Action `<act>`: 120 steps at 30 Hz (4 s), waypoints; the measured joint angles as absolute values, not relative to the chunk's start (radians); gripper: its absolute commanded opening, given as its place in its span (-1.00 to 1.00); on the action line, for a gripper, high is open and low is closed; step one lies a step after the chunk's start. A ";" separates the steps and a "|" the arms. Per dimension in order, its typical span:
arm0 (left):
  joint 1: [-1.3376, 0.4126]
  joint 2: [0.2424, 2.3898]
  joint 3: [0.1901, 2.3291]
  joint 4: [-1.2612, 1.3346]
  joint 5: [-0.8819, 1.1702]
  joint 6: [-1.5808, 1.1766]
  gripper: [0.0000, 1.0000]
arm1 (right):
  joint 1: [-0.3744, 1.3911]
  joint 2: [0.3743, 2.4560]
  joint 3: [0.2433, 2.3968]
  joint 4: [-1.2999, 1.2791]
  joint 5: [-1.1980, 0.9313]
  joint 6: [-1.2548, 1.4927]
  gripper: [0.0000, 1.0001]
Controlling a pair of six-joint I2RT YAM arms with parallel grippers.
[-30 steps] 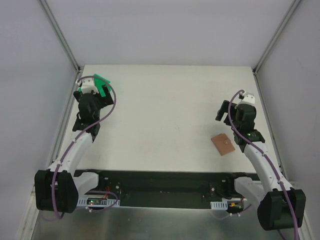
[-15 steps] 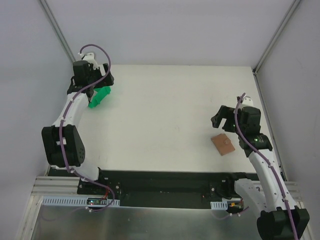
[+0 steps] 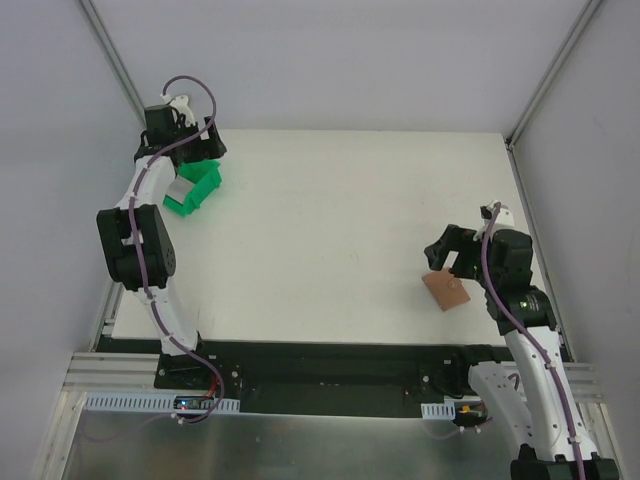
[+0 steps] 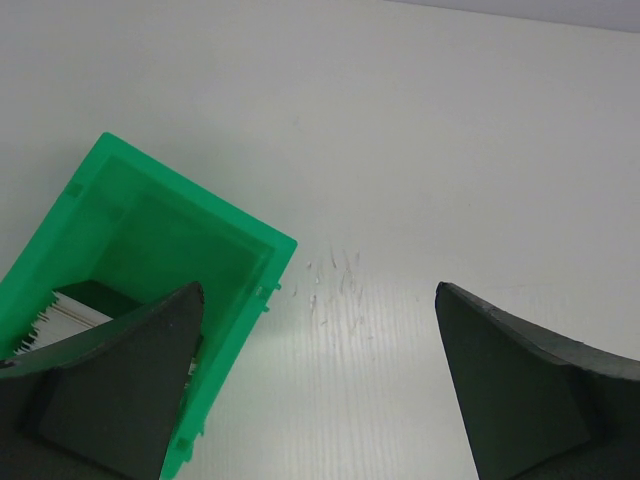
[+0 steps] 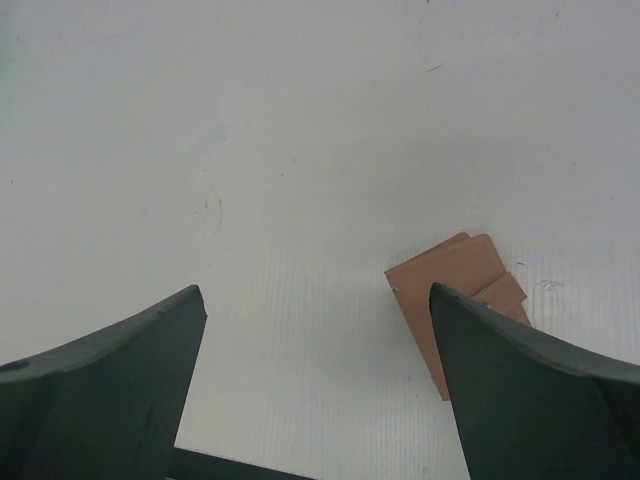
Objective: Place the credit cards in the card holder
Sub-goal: Move the storage box to the center of the board.
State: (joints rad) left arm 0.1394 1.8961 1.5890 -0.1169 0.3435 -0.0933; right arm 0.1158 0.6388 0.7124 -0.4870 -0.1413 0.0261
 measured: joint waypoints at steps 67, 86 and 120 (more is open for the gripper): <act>-0.113 2.010 1.489 -0.274 0.599 -0.176 0.85 | 0.116 0.627 0.575 -0.470 -0.248 0.150 0.93; -0.424 1.960 1.457 -0.193 0.567 -0.422 0.86 | 0.116 0.663 0.549 -0.458 -0.231 0.168 0.93; -0.588 1.781 1.423 -0.093 0.344 -0.477 0.98 | 0.087 0.964 0.709 -0.506 -0.250 0.112 0.67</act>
